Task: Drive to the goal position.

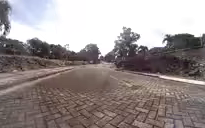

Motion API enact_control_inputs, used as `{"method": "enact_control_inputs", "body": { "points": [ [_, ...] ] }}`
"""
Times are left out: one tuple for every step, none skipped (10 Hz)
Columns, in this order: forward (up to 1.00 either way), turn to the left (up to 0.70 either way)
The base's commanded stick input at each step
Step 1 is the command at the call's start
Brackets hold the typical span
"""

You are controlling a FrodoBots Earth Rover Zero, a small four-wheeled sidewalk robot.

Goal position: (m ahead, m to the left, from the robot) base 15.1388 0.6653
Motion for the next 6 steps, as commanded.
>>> {"method": "enact_control_inputs", "body": {
  "points": [
    [0.70, 0.16],
    [0.70, 0.27],
    [0.70, 0.09],
    [0.70, 0.00],
    [0.70, 0.00],
    [0.70, 0.00]
  ]
}}
